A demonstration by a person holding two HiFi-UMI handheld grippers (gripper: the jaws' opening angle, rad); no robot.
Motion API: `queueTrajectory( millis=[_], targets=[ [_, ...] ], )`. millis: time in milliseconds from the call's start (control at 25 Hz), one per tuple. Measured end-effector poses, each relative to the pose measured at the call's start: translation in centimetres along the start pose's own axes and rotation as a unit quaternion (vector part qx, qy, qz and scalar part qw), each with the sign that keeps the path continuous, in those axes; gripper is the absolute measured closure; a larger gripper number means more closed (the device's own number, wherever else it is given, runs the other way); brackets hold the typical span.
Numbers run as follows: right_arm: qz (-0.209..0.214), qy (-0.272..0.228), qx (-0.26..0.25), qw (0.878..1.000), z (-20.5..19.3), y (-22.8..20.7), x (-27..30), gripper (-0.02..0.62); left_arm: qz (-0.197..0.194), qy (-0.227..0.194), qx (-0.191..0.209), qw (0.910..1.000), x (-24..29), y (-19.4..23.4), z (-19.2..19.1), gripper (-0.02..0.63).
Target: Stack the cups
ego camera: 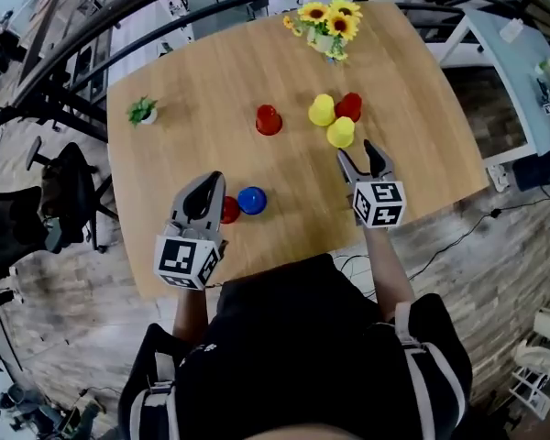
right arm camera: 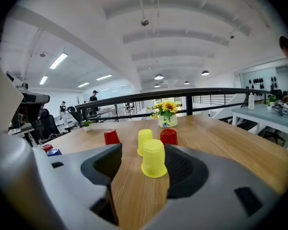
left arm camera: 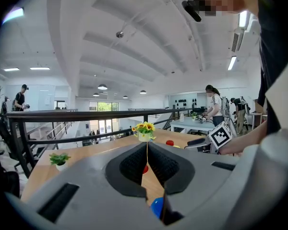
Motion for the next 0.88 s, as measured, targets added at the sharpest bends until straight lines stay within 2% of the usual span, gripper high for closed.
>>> queueTrajectory(
  millis=[440,640,880],
  targets=[
    [0.011,0.032,-0.020,0.999,-0.9,-3.0,4.9,0.316,0.074,0.014,-0.001,0.9972,-1.8,0.3,-0.7,0.591],
    [0.015,0.043,-0.027,0.999,-1.6,-3.7,6.6,0.337,0.103,0.023,-0.009,0.9944,-2.6,0.8,-1.6,0.592],
    [0.010,0.056,-0.030,0.998,-2.0,-3.8,6.9,0.377,0.120,0.022,-0.018,0.9923,-3.5,1.6,-1.8,0.592]
  ],
)
Point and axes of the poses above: the fingertips, and each gripper's own axes: x forward along the fingers, y to its left, z out of its top, the point moved 3 cm from there along -x, backward along the fingers, and after that the axes turned 10 degrees about z, right-handed, at the moved point
